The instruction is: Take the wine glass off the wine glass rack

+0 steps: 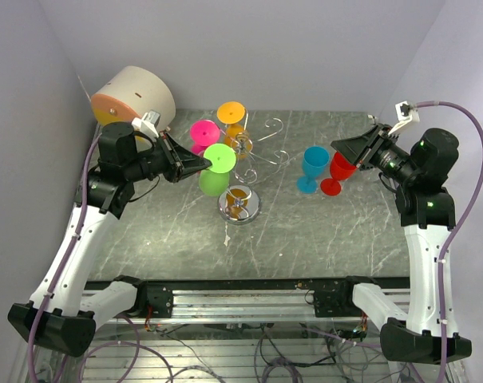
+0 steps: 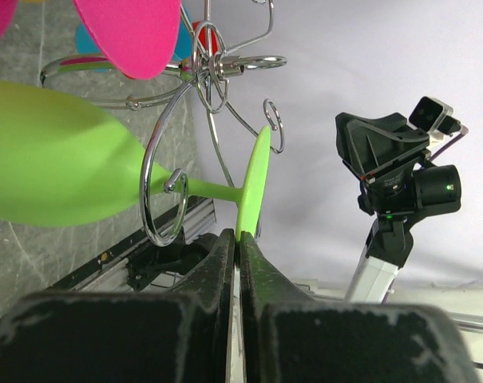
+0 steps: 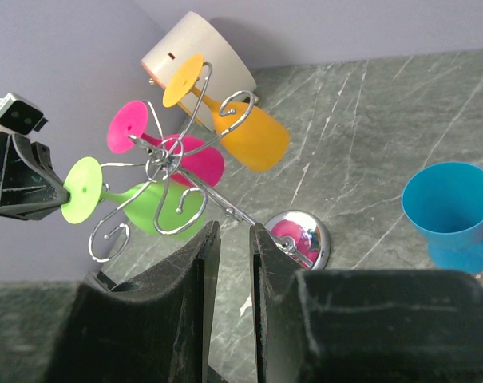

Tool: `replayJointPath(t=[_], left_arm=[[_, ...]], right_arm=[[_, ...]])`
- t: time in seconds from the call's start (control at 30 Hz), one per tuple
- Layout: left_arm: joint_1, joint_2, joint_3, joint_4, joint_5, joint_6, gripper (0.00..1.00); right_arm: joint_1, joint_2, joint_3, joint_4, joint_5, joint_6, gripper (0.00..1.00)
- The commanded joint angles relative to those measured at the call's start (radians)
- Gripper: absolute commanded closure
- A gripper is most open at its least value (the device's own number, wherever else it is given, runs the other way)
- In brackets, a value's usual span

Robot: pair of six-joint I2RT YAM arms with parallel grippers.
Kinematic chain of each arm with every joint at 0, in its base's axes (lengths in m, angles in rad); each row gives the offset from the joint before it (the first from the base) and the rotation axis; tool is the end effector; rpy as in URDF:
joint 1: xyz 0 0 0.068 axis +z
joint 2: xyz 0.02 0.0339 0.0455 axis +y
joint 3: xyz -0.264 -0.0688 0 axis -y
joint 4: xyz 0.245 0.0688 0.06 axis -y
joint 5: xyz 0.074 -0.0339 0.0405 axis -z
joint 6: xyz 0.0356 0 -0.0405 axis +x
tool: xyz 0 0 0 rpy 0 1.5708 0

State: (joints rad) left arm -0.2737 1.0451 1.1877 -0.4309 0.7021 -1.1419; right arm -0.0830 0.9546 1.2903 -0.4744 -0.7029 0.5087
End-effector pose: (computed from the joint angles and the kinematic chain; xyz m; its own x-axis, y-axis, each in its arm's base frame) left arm 0.2042 -0.0812 0.4073 -0.8436 -0.4843 -0.2317 0.0848 0.3060 -0.9483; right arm 0.1805 0.0081 0.4523 -0.4003 0.4062 -0.8215 -0.4349 0.7048 0.5604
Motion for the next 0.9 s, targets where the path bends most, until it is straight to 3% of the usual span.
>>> replayJointPath(t=[0.0,0.33,0.57,0.77,0.87], left_arm=[[-0.01,-0.001,0.003,0.035,0.062,-0.019,0.91],[-0.014,-0.055,0.081,-0.054,0.061,-0.013,0.91],[-0.013,-0.167,0.083,-0.024,0.047,-0.116,0.91],[-0.013,-0.238,0.091,0.074,0.04,-0.201,0.91],[-0.013,-0.263,0.074,0.179,0.062,-0.249,0.91]], right_arm=[[0.004,0.002,0.023,0.011,0.003,-0.008,0.78],[0.005,0.021,0.067,-0.022,0.0,-0.027,0.78],[0.004,0.029,0.087,-0.015,-0.071,-0.015,0.78],[0.005,0.018,0.071,0.133,-0.234,0.089,0.77],[0.005,0.008,0.03,0.315,-0.354,0.218,0.76]])
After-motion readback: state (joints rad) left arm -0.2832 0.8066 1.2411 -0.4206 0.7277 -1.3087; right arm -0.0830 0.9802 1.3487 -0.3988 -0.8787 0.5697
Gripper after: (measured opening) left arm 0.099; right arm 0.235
